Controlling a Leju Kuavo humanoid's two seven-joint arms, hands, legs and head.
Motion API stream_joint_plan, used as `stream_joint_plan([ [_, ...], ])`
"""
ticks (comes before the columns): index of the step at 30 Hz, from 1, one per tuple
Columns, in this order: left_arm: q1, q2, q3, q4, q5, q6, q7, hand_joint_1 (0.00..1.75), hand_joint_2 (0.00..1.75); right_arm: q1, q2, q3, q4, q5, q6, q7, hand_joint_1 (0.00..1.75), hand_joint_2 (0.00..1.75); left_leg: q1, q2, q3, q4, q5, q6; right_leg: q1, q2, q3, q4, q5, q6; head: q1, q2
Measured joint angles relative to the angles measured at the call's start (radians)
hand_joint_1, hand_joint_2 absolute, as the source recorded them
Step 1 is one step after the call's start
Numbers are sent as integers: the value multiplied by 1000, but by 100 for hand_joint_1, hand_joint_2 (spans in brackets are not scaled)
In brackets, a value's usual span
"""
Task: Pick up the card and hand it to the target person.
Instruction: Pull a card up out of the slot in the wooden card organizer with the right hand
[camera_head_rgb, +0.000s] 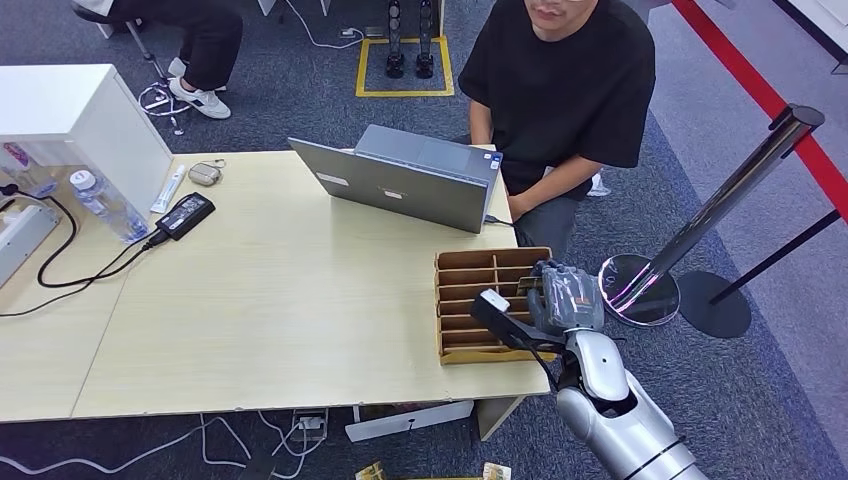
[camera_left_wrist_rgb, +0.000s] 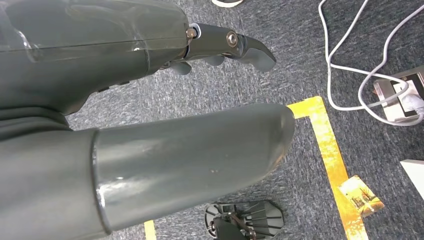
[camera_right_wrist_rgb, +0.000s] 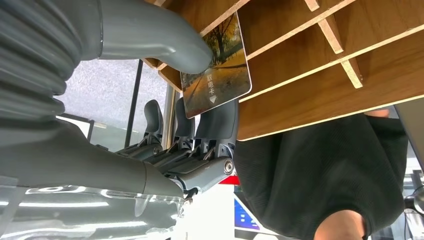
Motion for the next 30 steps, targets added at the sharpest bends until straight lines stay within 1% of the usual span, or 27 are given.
stream_joint_plan([
  [2, 0, 0, -1, 0, -1, 0, 0, 0, 0, 0, 0, 2, 1, -2, 3, 0, 101, 175, 0, 0, 0, 0, 0, 0, 0, 0, 0, 0, 0, 0, 0, 0],
  [5, 0, 0, -1, 0, -1, 0, 1, 0, 0, -1, 0, 3, 1, -5, 5, -1, 106, 175, 0, 0, 0, 0, 0, 0, 0, 0, 0, 0, 0, 0, 0, 0],
  [7, 0, 0, -1, 0, -1, 1, 0, 0, 0, -2, -1, 2, -2, -6, 2, -2, 116, 175, 0, 1, 0, 0, 0, 0, 0, 0, 0, 0, 0, 0, 0, 0],
  [9, 0, 0, -1, 0, -1, 1, 0, 0, 0, -3, -3, 1, -5, -5, -4, -2, 130, 175, 0, 0, 0, 0, 0, 0, 0, 0, 0, 0, 0, 0, 0, 0],
  [12, 1, -1, 0, 0, -1, 1, -1, 0, 0, -3, -4, -1, -9, -1, -16, -2, 145, 175, 0, 0, 0, 0, 0, 0, 0, 0, 0, 0, 0, 0, 0, 0],
  [17, 1, -2, 0, 0, -1, 1, -1, 0, 0, -6, -5, -4, -15, 7, -28, -2, 164, 175, 0, 0, 0, 0, 0, 0, 0, 0, 0, 0, 0, 0, 0, 0],
  [23, 1, -3, 1, -1, 0, 1, -2, 0, 0, -9, -6, -8, -20, 20, -42, -2, 169, 175, 0, 0, 0, 0, 0, 0, 0, 0, 0, 0, 0, 0, 0, 0],
  [30, 3, -4, 3, 0, 1, 1, -5, 0, 0, -12, -18, -19, -60, 34, -56, -3, 168, 175, 0, 0, -1, 1, 0, 0, 0, 0, -1, 1, -1, 0, 0, 0],
])
